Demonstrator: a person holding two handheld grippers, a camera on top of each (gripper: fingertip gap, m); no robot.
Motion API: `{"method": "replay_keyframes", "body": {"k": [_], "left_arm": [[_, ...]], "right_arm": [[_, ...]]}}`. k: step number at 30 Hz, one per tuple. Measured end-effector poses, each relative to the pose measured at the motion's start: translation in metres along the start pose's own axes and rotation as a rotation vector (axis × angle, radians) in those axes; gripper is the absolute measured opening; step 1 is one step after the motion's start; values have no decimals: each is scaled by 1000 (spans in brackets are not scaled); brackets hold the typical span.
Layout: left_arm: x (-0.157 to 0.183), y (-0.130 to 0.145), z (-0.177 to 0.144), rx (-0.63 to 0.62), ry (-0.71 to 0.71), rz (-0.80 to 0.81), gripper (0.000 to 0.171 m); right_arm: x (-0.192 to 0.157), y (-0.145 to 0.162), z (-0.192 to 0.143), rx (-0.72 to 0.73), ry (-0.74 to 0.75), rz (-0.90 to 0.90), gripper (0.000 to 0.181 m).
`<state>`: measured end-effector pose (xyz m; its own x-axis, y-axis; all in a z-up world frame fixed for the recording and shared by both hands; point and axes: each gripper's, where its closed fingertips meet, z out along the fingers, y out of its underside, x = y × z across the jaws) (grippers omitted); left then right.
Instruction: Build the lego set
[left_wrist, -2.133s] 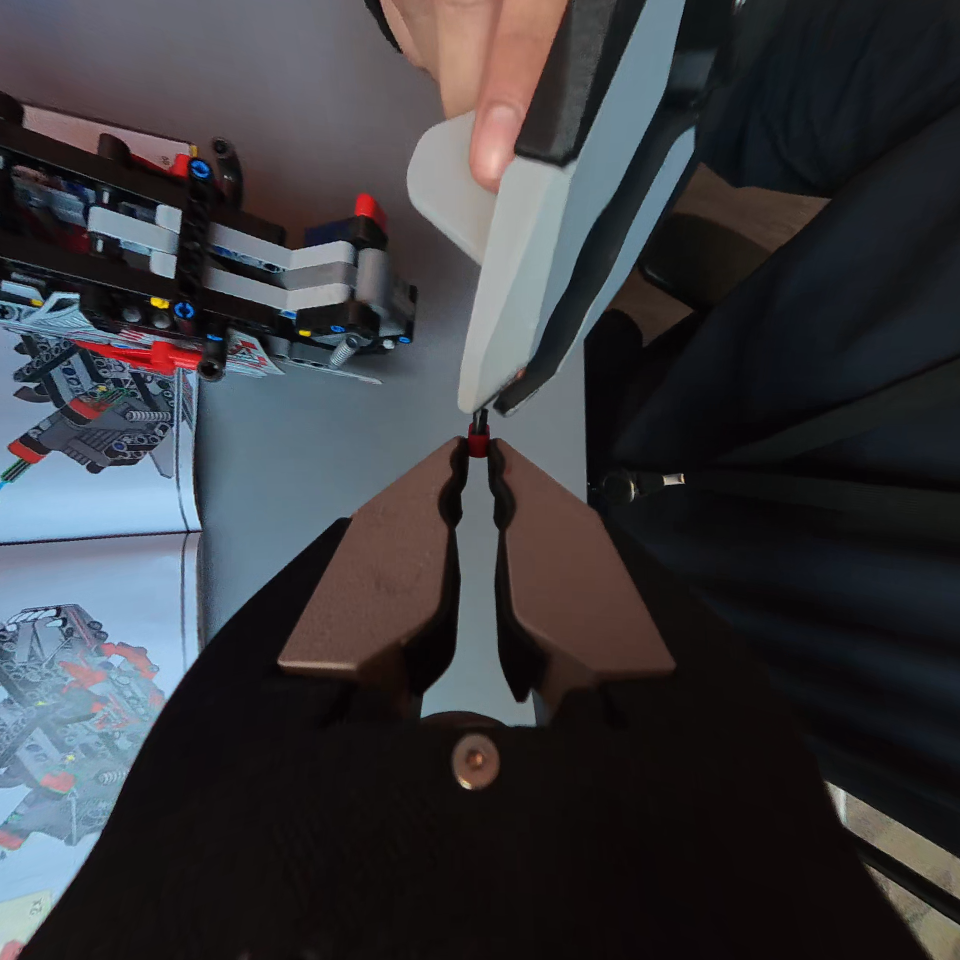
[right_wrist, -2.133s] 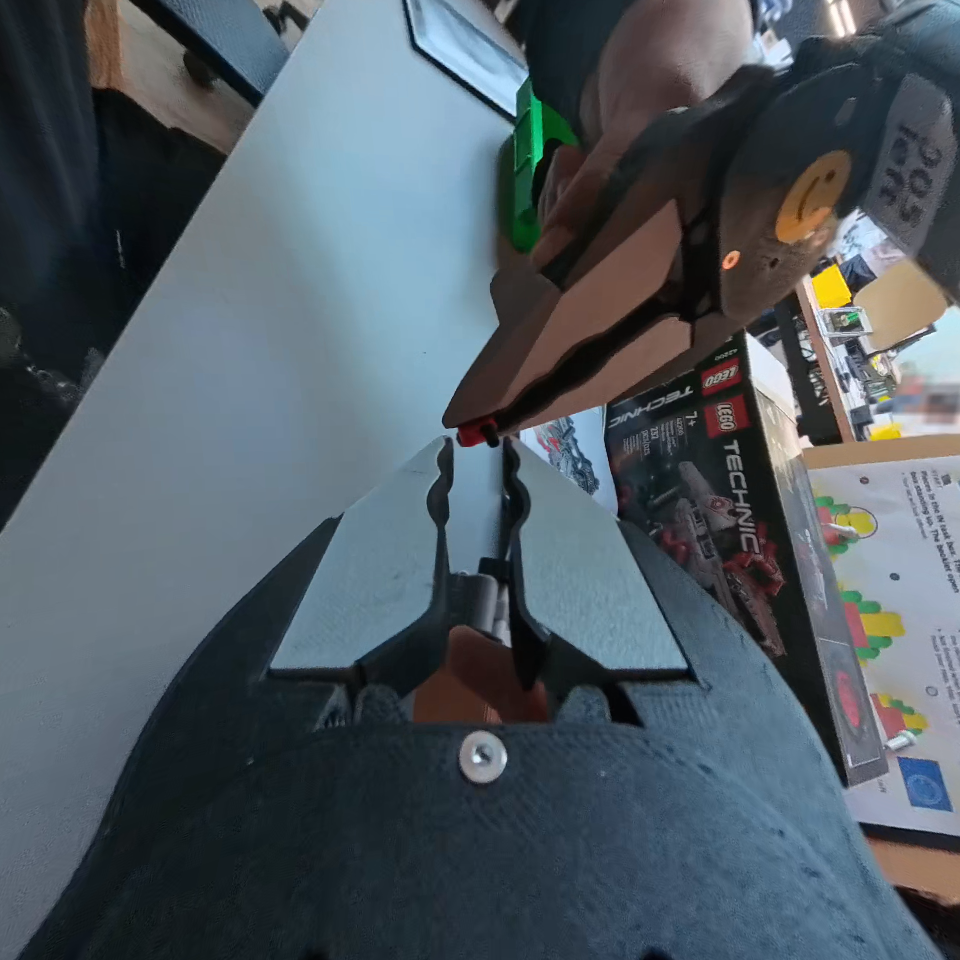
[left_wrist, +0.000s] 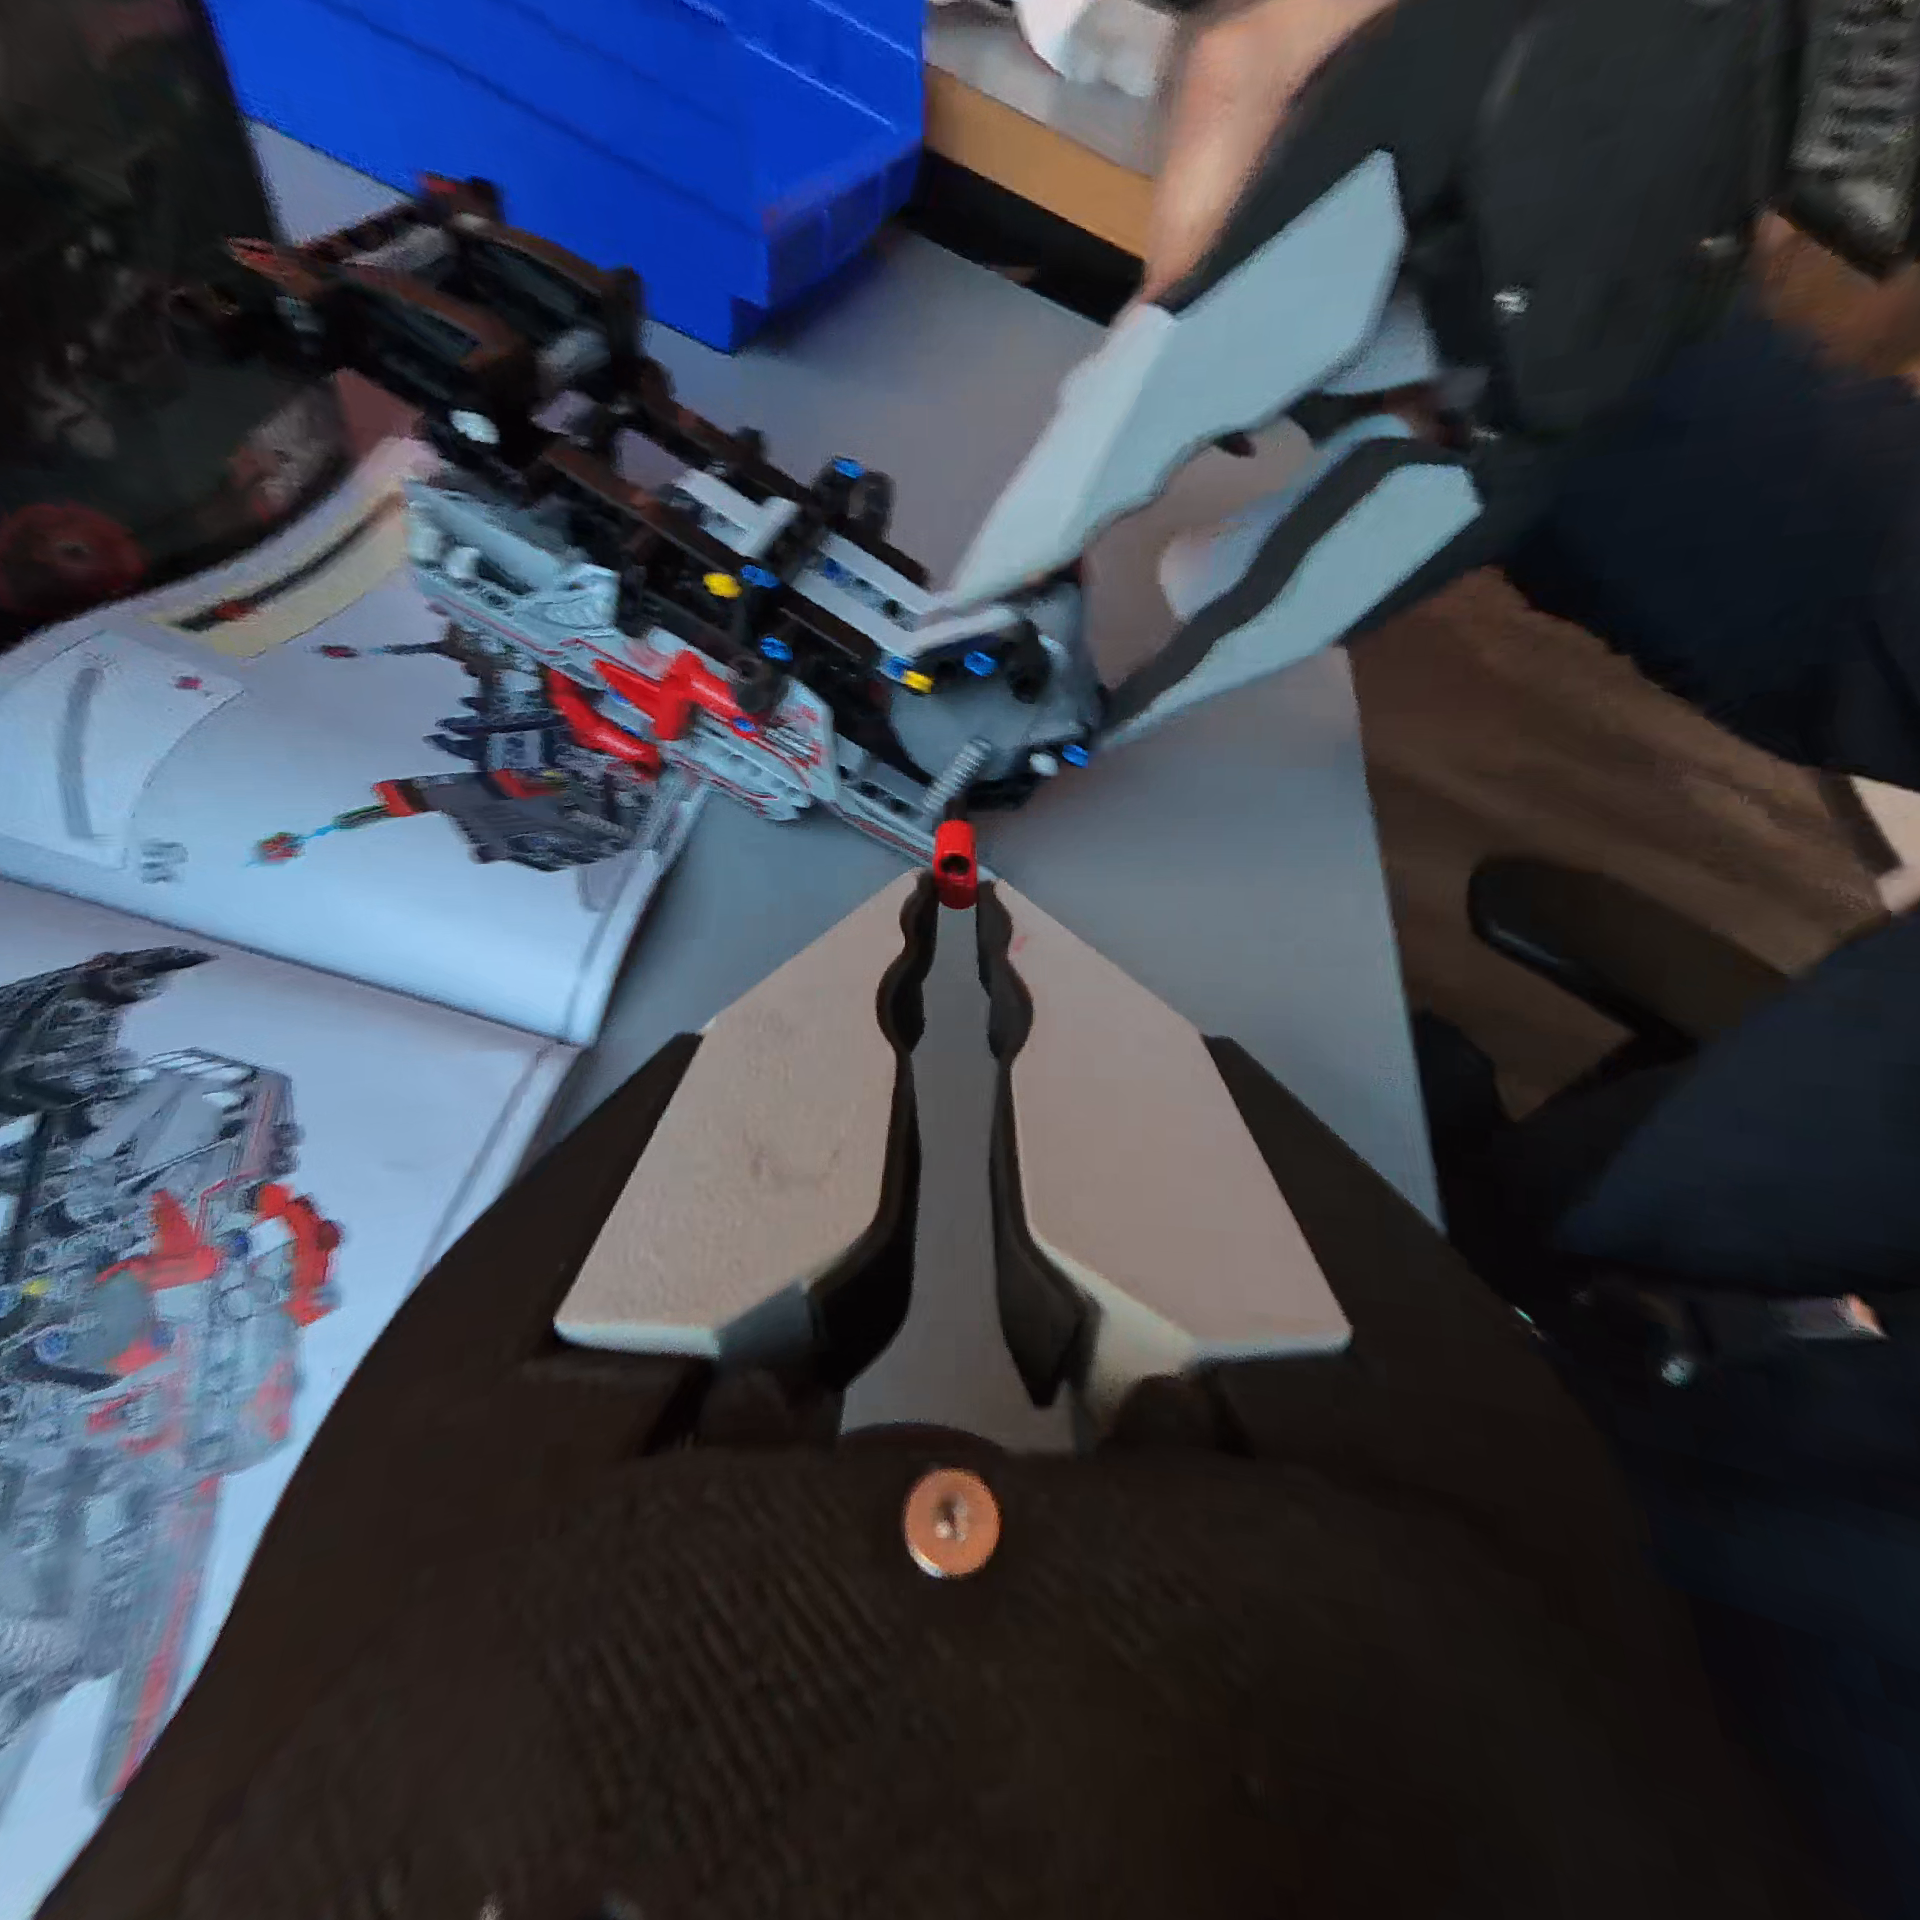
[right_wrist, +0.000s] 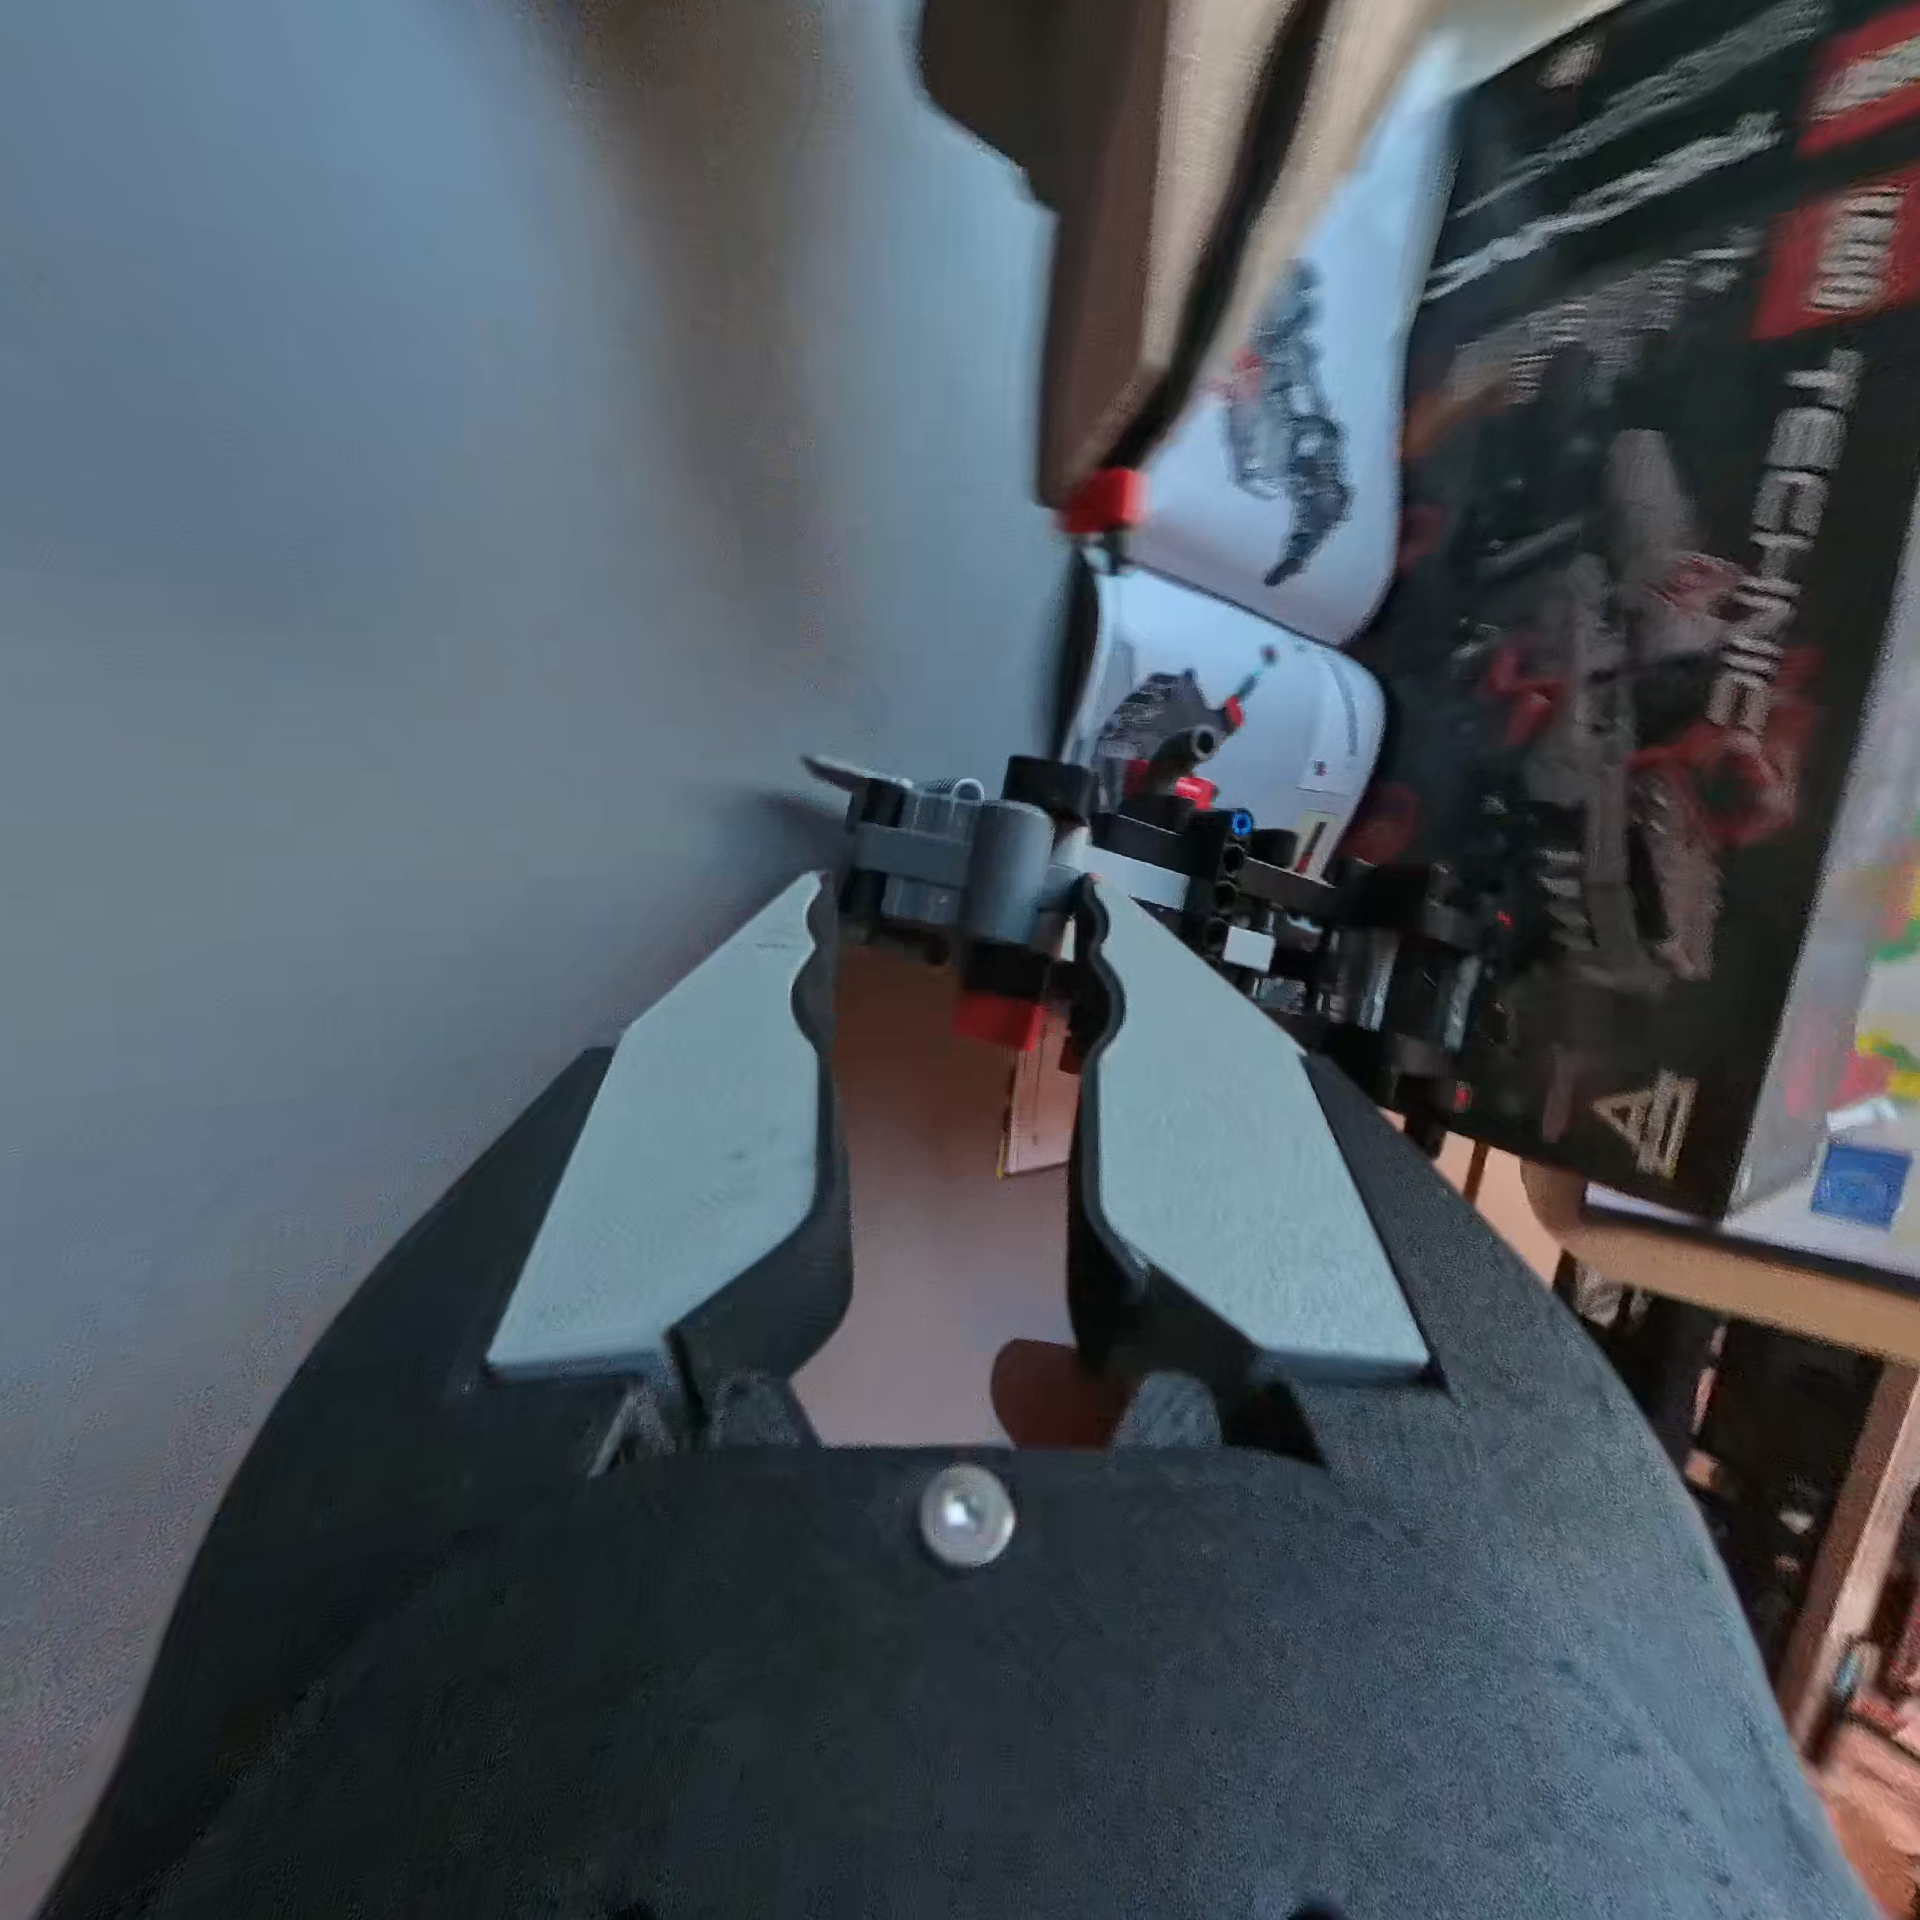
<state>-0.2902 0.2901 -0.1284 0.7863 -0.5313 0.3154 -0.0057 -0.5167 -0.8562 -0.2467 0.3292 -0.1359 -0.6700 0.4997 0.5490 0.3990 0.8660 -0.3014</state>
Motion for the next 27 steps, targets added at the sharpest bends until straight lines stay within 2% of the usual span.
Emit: {"method": "replay_keyframes", "body": {"k": [3,5,7,10,12,14,15,17,19,21,23,25,27], "left_arm": [[-29,-9,2,28,-78,-57,4],[-39,-19,7,57,-92,-89,4],[-41,-30,13,89,-89,-80,4],[-40,-39,21,96,-74,-54,4],[-37,-41,25,75,-62,-31,4],[-31,-47,29,65,-48,-3,4],[-25,-51,31,67,-31,13,4],[-9,-53,34,37,8,64,4],[5,-51,34,4,1,177,4],[18,-46,33,-17,-31,328,4],[22,-35,32,-66,-129,449,4],[30,-30,30,-53,-226,511,4],[40,-28,31,-12,-313,518,4]], "right_arm": [[4,4,0,-122,-72,-82,42],[6,0,5,-60,6,27,41],[2,-8,7,147,167,262,42],[0,9,-9,343,431,715,41],[-8,28,-19,368,498,1046,41],[-18,32,-28,402,505,1250,40],[-25,27,-27,412,452,1304,40],[-46,16,-17,365,238,1332,34],[-65,-1,-16,388,52,1306,33],[-81,-5,-20,360,-53,1277,33],[-73,4,-40,384,43,1251,32],[-61,11,-60,425,147,1253,30],[-56,-2,-67,520,115,1305,34]]}}
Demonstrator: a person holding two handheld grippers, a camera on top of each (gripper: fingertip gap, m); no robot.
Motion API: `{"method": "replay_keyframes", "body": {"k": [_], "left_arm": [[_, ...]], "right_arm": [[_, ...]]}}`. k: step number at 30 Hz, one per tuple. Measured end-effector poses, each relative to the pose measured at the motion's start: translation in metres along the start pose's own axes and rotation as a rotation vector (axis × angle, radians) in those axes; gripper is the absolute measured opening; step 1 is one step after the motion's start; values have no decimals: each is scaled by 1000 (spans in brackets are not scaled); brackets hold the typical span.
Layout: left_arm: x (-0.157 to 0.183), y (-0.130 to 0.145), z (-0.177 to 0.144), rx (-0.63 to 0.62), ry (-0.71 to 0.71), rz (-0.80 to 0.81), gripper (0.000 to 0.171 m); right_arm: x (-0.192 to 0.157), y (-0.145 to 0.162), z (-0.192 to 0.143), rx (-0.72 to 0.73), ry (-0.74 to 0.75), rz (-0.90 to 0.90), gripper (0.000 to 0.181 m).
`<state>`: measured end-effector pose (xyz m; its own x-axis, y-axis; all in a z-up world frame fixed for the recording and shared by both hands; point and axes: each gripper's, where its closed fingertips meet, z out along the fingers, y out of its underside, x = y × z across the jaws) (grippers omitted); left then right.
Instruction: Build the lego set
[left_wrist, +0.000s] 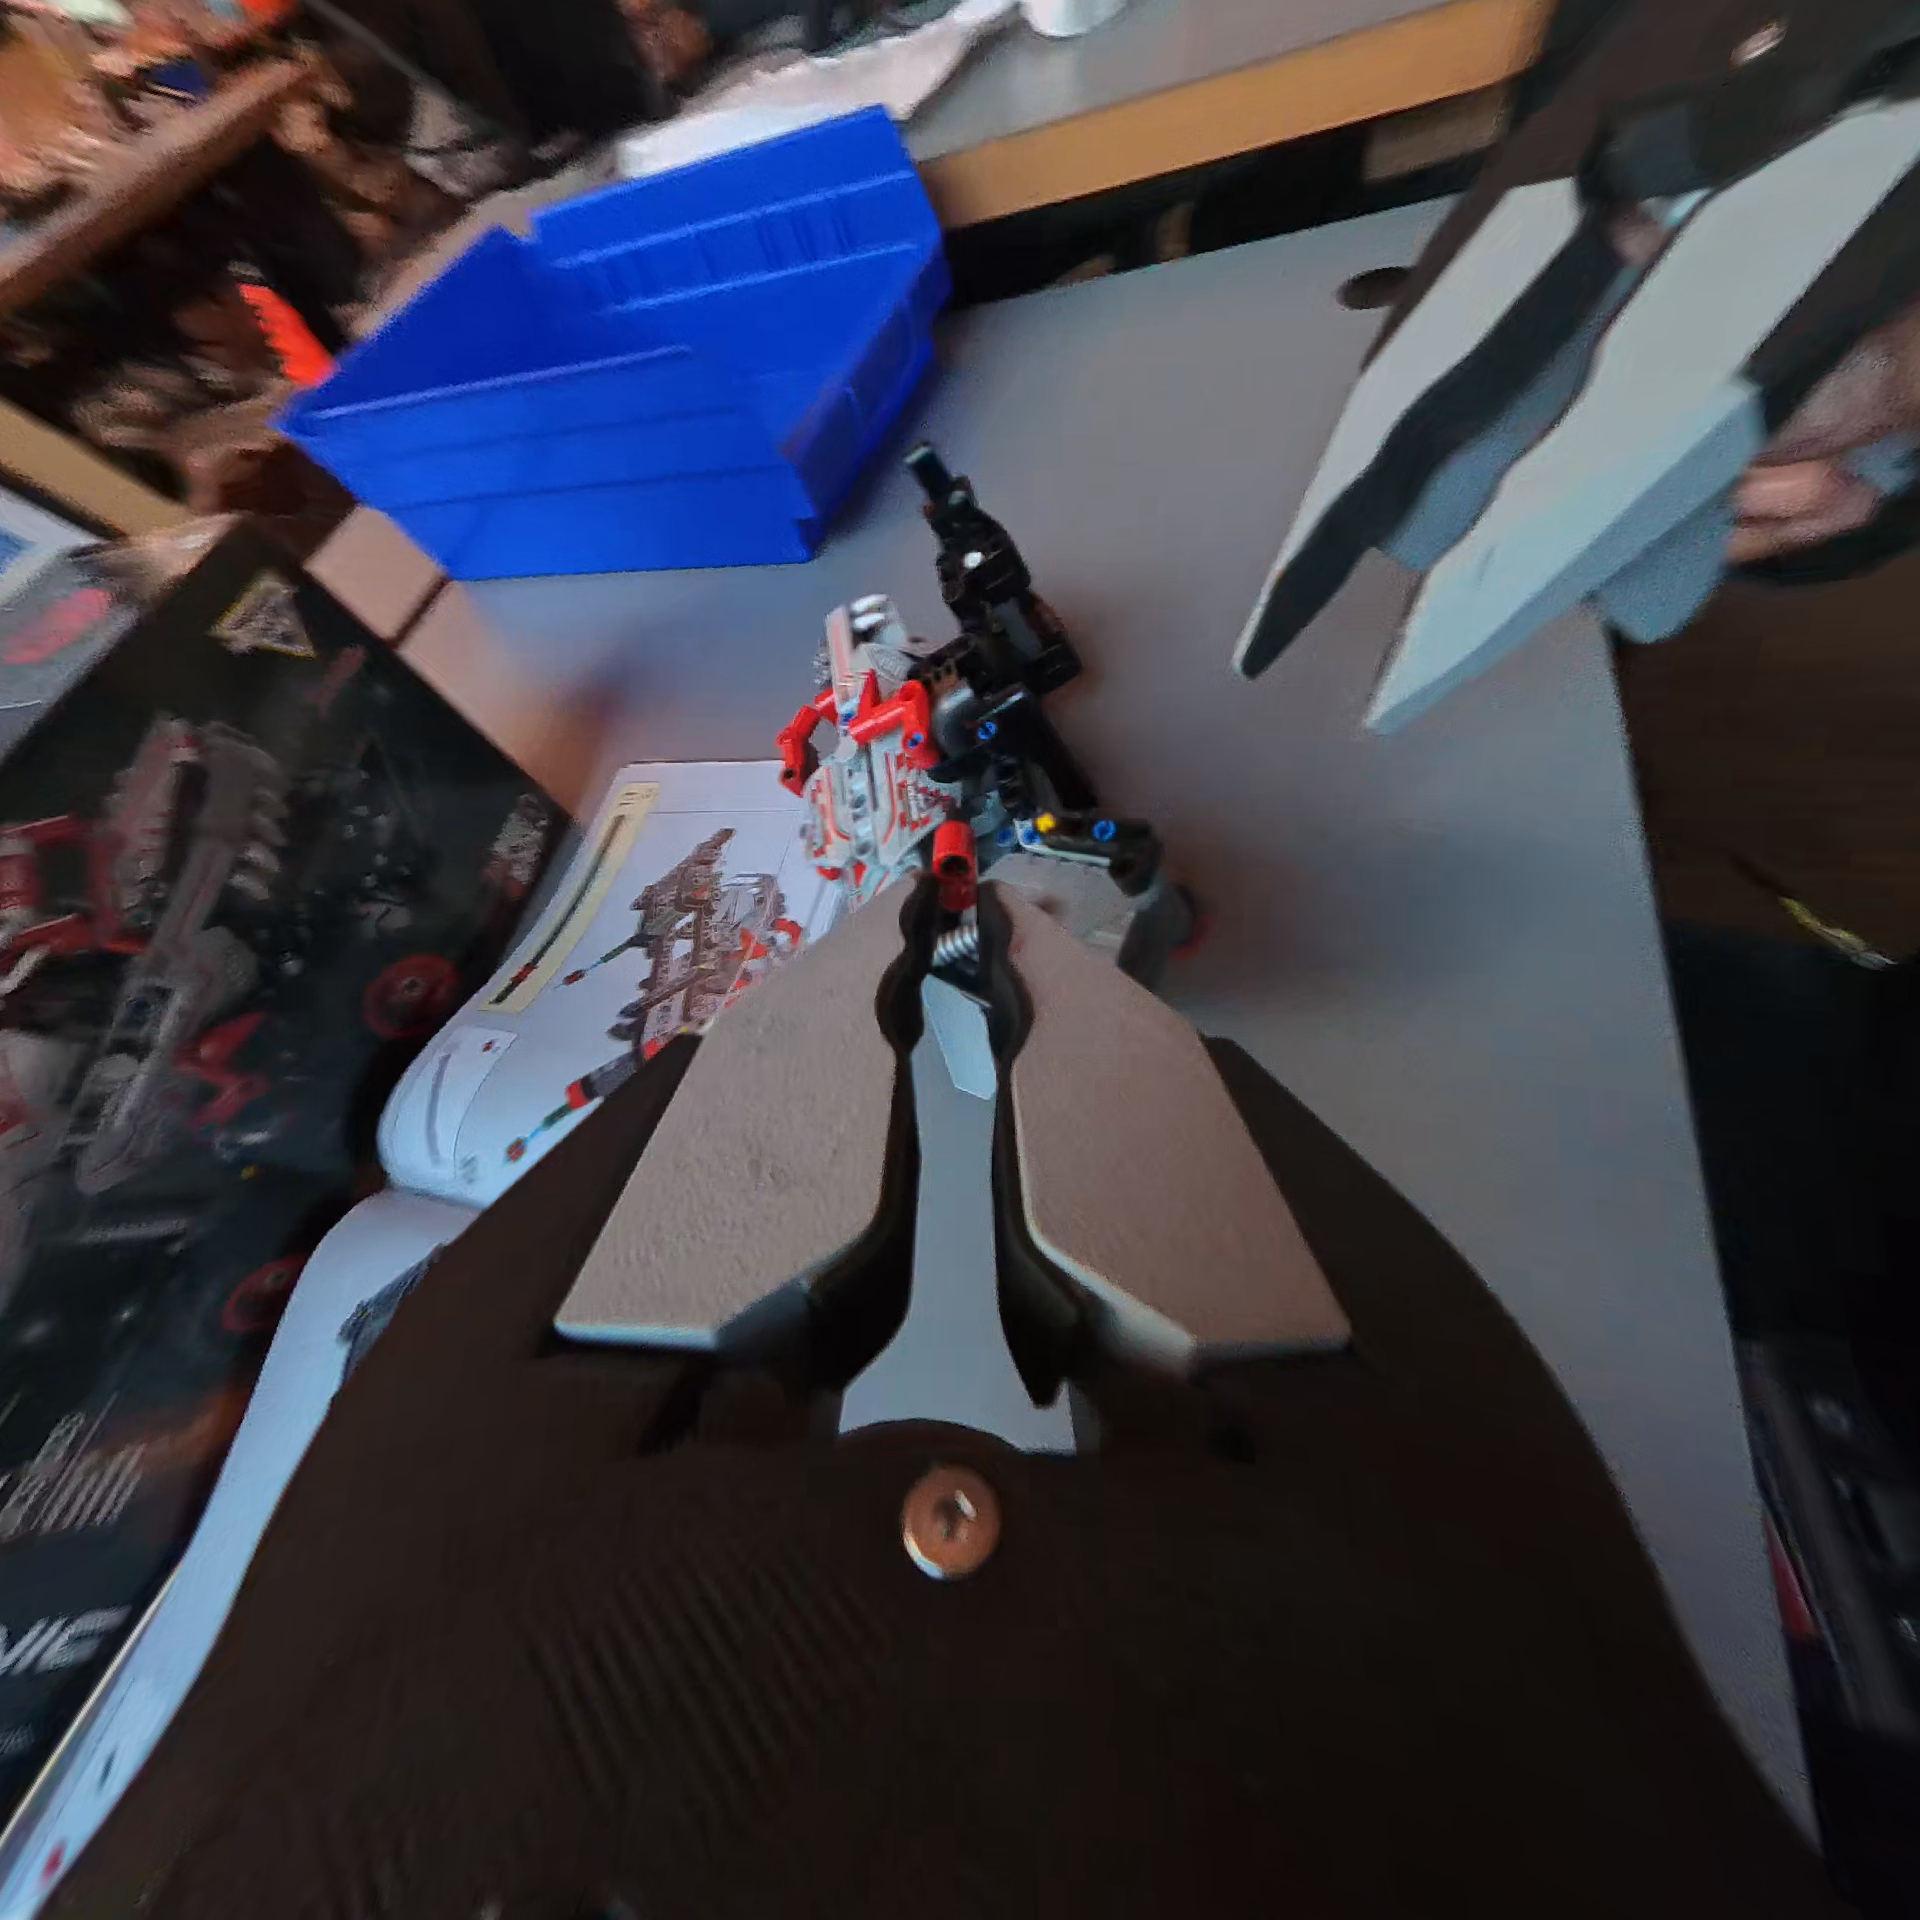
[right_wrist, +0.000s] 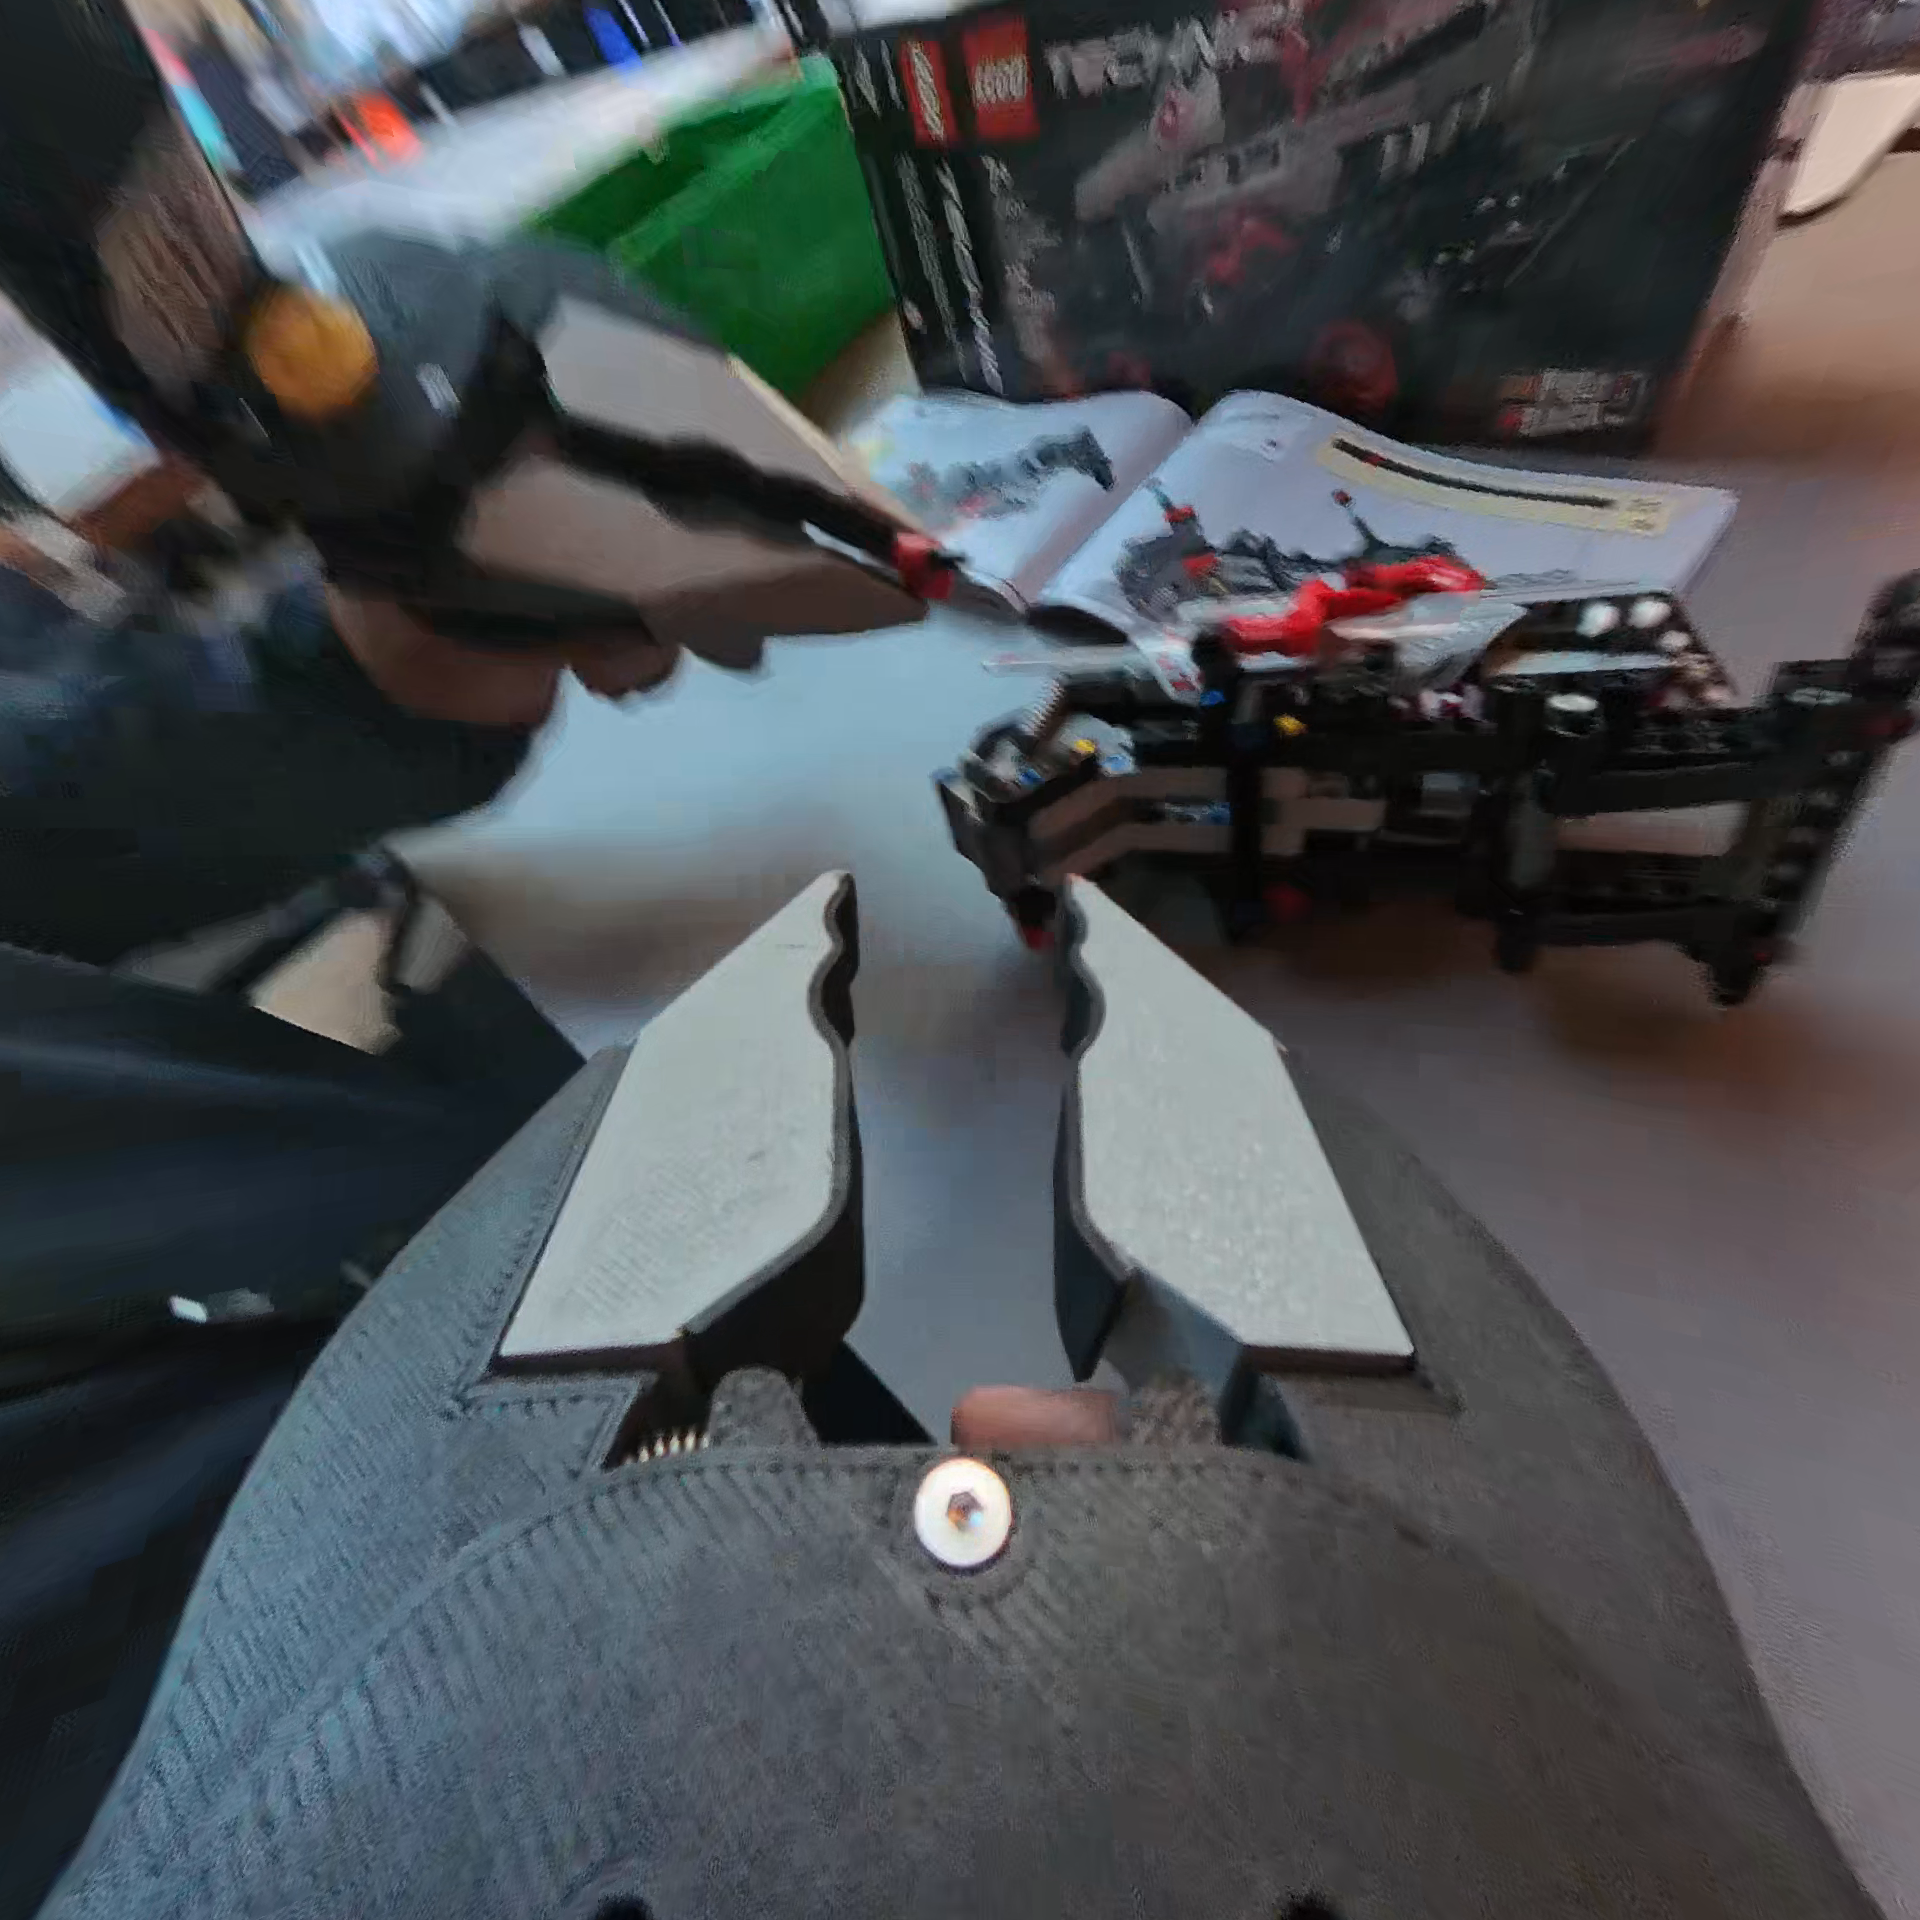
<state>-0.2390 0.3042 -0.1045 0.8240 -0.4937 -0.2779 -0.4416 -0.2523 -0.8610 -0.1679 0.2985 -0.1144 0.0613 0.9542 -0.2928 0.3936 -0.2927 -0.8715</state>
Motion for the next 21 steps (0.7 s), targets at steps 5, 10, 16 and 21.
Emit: {"method": "replay_keyframes", "body": {"k": [5,10,16,21], "left_arm": [[6,-21,-4,86,-320,216,4],[20,-29,-4,101,-453,475,4],[40,-9,7,14,-204,370,4],[47,7,2,-123,-24,384,4]], "right_arm": [[-19,-40,-1,374,-96,219,0],[-30,-38,13,393,-180,360,23],[-27,-36,4,314,-114,-81,14],[-31,-15,14,-63,-79,-680,21]]}}
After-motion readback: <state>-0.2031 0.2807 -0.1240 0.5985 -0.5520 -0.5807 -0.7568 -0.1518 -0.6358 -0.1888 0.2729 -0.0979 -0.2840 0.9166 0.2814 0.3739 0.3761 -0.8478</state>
